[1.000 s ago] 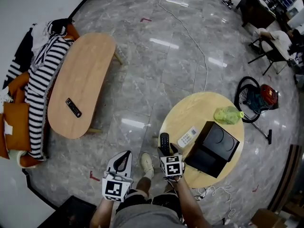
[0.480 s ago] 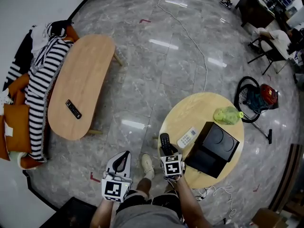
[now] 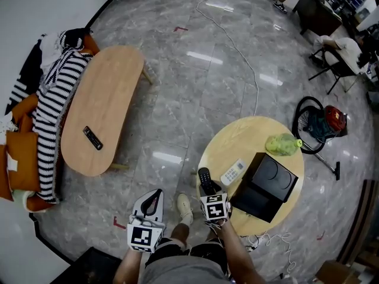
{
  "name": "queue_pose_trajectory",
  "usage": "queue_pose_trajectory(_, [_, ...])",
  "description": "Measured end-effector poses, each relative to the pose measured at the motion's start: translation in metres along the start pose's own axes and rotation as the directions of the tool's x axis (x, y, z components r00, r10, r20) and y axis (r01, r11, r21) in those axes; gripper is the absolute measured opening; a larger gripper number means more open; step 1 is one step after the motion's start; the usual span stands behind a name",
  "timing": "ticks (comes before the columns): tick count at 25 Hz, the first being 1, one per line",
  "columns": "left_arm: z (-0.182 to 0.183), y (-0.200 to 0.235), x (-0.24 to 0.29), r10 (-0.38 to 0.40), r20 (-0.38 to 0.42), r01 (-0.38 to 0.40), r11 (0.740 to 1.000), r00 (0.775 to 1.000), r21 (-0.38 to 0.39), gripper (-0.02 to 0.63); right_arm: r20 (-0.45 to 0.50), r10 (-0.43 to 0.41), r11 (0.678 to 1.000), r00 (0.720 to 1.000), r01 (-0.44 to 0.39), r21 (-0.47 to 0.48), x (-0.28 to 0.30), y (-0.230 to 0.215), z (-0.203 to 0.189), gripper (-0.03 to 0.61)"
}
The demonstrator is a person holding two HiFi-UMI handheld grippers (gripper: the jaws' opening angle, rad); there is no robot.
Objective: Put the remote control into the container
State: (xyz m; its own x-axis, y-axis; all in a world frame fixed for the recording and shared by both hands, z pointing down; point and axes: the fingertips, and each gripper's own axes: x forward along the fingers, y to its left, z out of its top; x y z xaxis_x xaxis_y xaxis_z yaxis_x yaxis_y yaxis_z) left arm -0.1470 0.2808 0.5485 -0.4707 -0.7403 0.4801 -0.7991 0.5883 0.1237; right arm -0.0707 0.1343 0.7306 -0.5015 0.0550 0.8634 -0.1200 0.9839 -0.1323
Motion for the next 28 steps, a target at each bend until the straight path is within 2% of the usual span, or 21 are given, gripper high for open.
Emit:
queue_pose_trajectory(7, [0.004,-0.005,-0.002,-0.008,0.015,0.008,1.0,1.0,0.005,0.008,0.036,0.008,1.0,0.999,-0.008,-0.006,-0.021,0.001,0.009,0.198])
queue_pose_trajectory(17, [0.024,-0.025,-0.005,-0.025,0.047,0.023,0.999,0.999,0.035,0.008,0.1,0.026,0.997,0.995,-0.019,-0.07,-0.072,0.001,0.022,0.198])
queue_pose_trajectory(24, [0.032,-0.043,-0.005,-0.045,0.048,0.042,0.998,0.998,0.051,0.008,0.157,0.018,0.992,0.987,0.002,-0.125,-0.122,-0.01,0.032,0.198])
queue_pose_trajectory(28, [0.032,-0.06,0.0,-0.07,0.051,0.066,0.996,0.996,0.066,0.008,0.177,-0.003,0.991,0.984,0.026,-0.128,-0.141,-0.022,0.023,0.198])
